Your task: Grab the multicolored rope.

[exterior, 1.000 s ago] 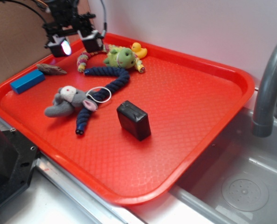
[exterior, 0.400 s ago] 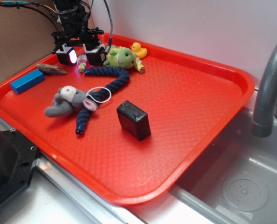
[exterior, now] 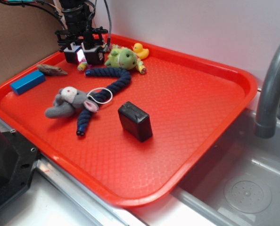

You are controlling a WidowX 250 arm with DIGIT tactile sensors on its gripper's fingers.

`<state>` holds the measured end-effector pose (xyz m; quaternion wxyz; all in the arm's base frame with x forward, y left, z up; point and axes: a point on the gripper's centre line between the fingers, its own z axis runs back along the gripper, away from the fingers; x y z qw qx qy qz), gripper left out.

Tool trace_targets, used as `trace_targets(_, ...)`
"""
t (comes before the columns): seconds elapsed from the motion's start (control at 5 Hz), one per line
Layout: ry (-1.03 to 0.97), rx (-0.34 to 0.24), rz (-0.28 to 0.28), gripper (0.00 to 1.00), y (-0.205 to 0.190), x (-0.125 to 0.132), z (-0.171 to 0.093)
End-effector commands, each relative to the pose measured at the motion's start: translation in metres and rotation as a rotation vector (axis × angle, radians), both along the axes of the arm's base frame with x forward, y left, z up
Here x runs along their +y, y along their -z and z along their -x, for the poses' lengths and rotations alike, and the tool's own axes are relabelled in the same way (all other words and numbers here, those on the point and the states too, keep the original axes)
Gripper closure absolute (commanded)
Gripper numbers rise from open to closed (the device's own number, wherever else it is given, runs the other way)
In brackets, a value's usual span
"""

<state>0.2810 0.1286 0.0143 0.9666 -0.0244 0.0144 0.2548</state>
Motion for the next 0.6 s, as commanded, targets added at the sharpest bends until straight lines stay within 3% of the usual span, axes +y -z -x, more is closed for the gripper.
trace_targets(0.0, 0.006, -0.001, -0.009, 1.0, -0.008, 0.006, 0.003)
trace_targets(0.2, 0.112, -0.038, -0.014, 1.0, -0.053, -0.022, 0.035)
trace_targets(0.4, 0.269, -0.103, 0.021, 1.0, -0.101, -0.056, 0.079)
